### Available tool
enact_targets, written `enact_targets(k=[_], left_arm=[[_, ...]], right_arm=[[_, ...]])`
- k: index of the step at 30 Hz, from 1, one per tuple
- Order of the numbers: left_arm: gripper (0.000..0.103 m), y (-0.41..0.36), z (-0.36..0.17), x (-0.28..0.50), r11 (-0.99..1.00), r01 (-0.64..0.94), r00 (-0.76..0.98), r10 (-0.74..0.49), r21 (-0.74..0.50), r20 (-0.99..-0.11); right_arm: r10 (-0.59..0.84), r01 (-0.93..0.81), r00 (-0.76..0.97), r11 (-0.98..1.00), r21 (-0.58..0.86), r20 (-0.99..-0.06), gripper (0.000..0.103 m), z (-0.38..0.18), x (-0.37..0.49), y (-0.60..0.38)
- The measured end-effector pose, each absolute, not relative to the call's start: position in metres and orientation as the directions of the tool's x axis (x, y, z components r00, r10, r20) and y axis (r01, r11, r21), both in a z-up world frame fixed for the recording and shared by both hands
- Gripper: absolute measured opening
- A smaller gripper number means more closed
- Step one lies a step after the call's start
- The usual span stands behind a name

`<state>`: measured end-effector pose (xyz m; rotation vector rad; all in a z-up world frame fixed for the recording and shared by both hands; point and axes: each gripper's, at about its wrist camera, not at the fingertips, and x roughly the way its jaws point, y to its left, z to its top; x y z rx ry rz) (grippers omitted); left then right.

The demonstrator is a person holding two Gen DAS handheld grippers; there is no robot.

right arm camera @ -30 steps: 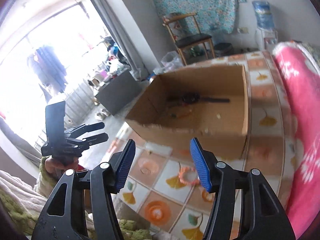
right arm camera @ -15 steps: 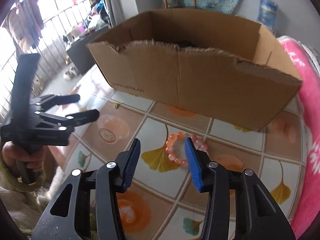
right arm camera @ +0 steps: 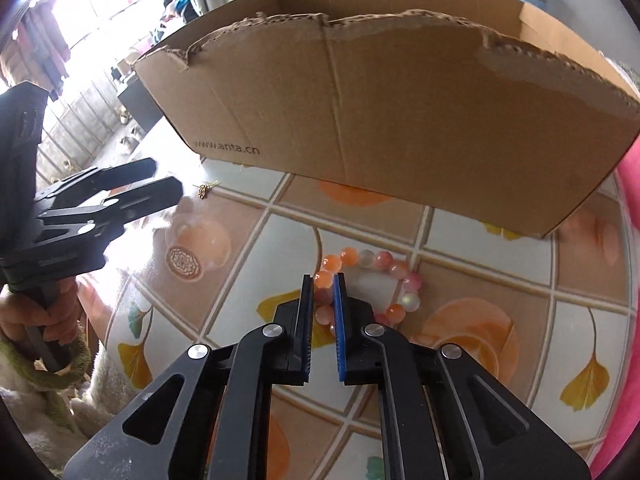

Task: Organize jewelry
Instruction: 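Close the right gripper on the pink bead bracelet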

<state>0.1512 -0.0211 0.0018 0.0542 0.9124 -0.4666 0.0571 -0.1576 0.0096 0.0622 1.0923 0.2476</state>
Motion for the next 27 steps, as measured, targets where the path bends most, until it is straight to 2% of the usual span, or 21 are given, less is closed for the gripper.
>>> enact_targets(k=[4, 7, 14, 24, 27], left_arm=[[0.044, -0.029, -0.006, 0.159, 0.895, 0.417, 0.489, -0.366, -0.157, -0.792], [0.032, -0.031, -0.010, 0.161, 0.896, 0.415, 0.473, -0.360, -0.157, -0.804], [0.025, -0.035, -0.013, 0.160, 0.897, 0.424, 0.476, -0.335, -0.122, -0.813], [0.005, -0.041, -0.014, 0.156, 0.893, 0.447, 0.500, -0.289, -0.043, -0.816], [0.004, -0.043, -0.014, 0.153, 0.890, 0.455, 0.505, -0.289, -0.034, -0.813]], right_arm=[[0.238, -0.161, 0.437, 0.970, 0.185, -0.867, 0.008, 0.009, 0.057, -0.167], [0.242, -0.160, 0.437, 0.969, 0.190, -0.866, 0.008, 0.011, 0.058, -0.178], [0.242, -0.157, 0.438, 0.969, 0.192, -0.866, 0.008, 0.009, 0.058, -0.180], [0.204, -0.171, 0.449, 0.975, 0.141, -0.870, 0.008, 0.007, 0.058, -0.162], [0.194, -0.173, 0.455, 0.977, 0.128, -0.869, 0.008, 0.008, 0.056, -0.161]])
